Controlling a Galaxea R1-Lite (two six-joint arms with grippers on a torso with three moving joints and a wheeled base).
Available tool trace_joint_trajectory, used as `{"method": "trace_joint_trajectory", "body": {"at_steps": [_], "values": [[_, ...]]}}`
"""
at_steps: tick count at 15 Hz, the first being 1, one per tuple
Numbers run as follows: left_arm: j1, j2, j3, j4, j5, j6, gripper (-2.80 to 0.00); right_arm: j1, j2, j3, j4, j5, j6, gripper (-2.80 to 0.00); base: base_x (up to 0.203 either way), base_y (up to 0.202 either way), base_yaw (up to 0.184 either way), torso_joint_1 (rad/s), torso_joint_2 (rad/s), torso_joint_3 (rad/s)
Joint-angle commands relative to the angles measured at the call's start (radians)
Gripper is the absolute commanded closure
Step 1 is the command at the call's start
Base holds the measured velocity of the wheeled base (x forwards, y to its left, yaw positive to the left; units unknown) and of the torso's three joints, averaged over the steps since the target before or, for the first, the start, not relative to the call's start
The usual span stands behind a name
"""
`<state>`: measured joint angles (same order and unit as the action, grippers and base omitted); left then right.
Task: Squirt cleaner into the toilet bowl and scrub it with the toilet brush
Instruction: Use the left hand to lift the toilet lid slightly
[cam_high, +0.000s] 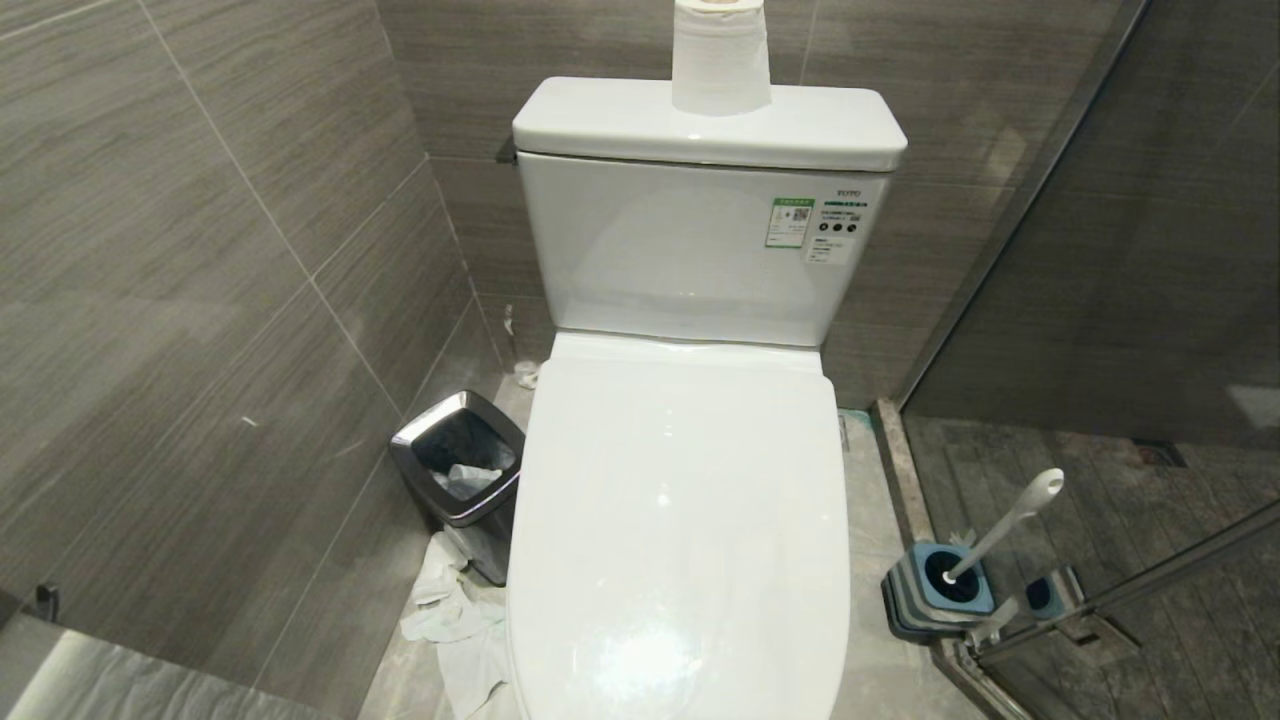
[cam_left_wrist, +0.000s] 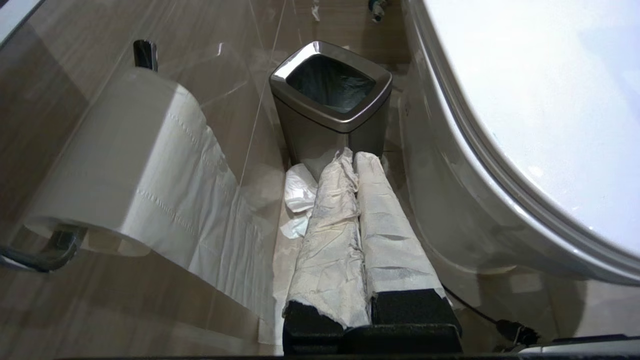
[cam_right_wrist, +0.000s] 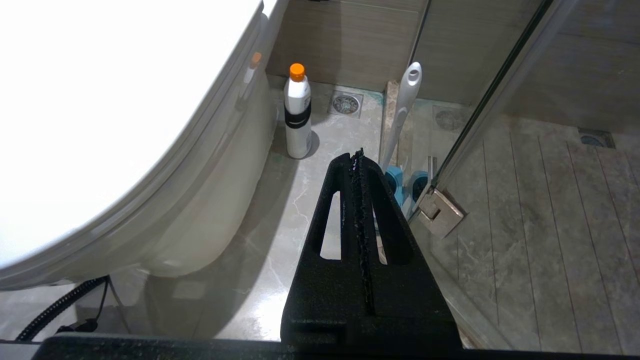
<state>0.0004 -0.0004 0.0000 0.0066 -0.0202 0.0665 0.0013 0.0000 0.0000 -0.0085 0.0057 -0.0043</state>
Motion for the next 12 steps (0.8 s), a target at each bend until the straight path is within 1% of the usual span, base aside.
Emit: {"method": "trace_joint_trajectory", "body": {"at_steps": [1, 2, 4, 5, 6, 8, 10, 12], "values": [[0.001, 0.000, -0.001, -0.001, -0.002, 0.027, 0.00, 0.000, 0.000, 0.006, -0.001, 0.000, 0.000, 0.00, 0.000, 0.000, 0.000, 0.000, 0.00, 0.000], [0.001, 0.000, -0.017, -0.004, -0.001, 0.054, 0.00, 0.000, 0.000, 0.006, -0.001, 0.000, -0.001, 0.00, 0.000, 0.000, 0.000, 0.000, 0.00, 0.000], [0.001, 0.000, -0.072, 0.006, -0.004, 0.070, 0.00, 0.000, -0.002, 0.006, -0.001, 0.000, 0.000, 0.00, 0.000, 0.000, 0.000, 0.000, 0.00, 0.000], [0.001, 0.000, -0.090, 0.009, -0.009, 0.088, 0.00, 0.000, 0.000, 0.006, -0.001, 0.000, -0.002, 0.00, 0.000, 0.000, 0.000, 0.000, 0.00, 0.000], [0.001, 0.000, -0.110, 0.009, -0.023, 0.107, 0.00, -0.001, -0.002, 0.006, -0.001, 0.000, -0.001, 0.00, 0.000, 0.000, 0.000, 0.000, 0.00, 0.000], [0.001, 0.003, -0.153, 0.013, -0.041, 0.119, 0.00, -0.001, 0.000, 0.006, -0.001, 0.000, -0.001, 0.00, 0.000, 0.000, 0.000, 0.000, 0.00, 0.000], [0.001, 0.009, -0.210, 0.062, -0.061, 0.119, 0.00, 0.000, 0.000, 0.006, -0.001, 0.000, -0.002, 0.00, 0.000, 0.000, 0.000, 0.000, 0.00, 0.000], [0.001, 0.030, -0.293, 0.166, -0.088, 0.120, 0.00, 0.000, 0.000, 0.006, -0.001, 0.000, -0.002, 0.00, 0.000, 0.000, 0.000, 0.000, 0.00, 0.000]]}}
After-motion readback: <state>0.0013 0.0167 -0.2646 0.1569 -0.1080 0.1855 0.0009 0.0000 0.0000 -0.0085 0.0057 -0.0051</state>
